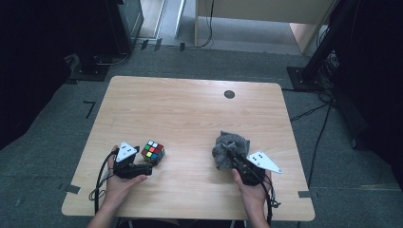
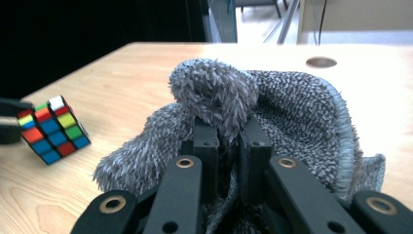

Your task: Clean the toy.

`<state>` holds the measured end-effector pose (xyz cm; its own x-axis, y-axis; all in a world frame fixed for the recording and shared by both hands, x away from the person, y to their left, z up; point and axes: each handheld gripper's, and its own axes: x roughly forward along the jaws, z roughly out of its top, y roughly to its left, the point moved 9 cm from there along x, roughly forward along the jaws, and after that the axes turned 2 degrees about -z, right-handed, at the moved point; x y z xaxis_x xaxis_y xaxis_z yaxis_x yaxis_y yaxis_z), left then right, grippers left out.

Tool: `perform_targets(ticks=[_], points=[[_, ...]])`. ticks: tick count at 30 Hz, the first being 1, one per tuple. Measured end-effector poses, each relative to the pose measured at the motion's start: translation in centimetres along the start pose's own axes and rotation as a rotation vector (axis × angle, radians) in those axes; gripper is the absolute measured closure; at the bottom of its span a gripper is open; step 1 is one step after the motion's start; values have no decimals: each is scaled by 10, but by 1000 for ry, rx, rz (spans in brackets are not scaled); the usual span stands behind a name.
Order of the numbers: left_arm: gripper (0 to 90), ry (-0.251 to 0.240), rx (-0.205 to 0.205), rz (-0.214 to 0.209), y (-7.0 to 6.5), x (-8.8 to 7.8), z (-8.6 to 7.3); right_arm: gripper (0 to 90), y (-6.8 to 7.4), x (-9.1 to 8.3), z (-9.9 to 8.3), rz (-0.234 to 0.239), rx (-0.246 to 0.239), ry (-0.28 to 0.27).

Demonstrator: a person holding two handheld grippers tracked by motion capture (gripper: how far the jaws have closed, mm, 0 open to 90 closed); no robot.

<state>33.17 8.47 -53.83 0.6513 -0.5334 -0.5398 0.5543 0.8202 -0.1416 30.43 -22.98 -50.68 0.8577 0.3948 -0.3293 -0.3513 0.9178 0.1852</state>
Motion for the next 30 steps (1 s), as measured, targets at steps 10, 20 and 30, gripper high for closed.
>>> perform_targets(ticks=[10, 20, 30], points=[[113, -64, -76, 25, 22, -30, 12, 816, -14, 31, -40, -32, 5, 139], [115, -96, -64, 40, 27, -51, 22, 399, -12, 27, -32, -22, 53, 192], [113, -115, -83, 50, 40, -77, 15, 100, -26, -14, 4, -16, 62, 200]])
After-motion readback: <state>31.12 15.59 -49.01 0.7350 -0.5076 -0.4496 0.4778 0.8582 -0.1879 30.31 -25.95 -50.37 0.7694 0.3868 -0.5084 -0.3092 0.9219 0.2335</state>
